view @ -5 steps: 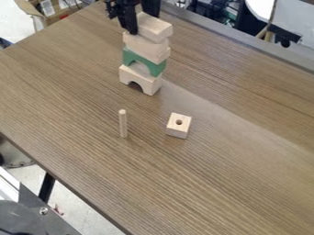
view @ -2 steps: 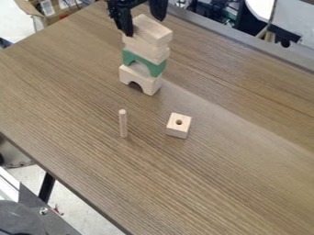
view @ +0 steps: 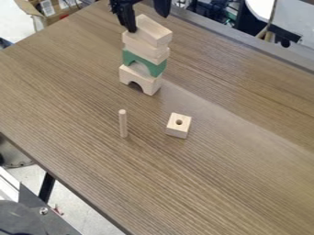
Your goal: Put the rectangle block on top of the tower
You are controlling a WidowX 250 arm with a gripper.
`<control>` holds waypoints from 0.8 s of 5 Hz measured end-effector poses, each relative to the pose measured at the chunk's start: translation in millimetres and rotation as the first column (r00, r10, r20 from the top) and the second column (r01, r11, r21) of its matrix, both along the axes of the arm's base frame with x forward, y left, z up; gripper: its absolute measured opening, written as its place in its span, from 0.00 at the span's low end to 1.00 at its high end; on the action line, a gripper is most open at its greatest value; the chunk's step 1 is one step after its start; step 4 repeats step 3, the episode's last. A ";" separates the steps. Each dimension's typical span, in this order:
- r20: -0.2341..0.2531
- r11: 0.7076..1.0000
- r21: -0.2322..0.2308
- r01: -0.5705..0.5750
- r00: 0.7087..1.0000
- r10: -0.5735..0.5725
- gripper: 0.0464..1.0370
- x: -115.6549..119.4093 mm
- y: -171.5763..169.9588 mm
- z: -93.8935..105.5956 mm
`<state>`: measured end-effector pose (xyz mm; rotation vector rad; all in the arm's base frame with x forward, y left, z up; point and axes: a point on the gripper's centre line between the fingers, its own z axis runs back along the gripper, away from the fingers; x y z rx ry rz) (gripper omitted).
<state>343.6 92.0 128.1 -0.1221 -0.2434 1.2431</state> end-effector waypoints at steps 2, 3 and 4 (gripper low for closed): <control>0.058 0.999 0.003 0.047 0.997 -0.047 0.96 -4.8 3.5 29.3; 0.098 0.997 0.015 0.071 0.993 -0.072 0.96 -11.7 6.6 48.4; 0.098 0.997 0.015 0.071 0.993 -0.072 0.96 -11.7 6.6 48.4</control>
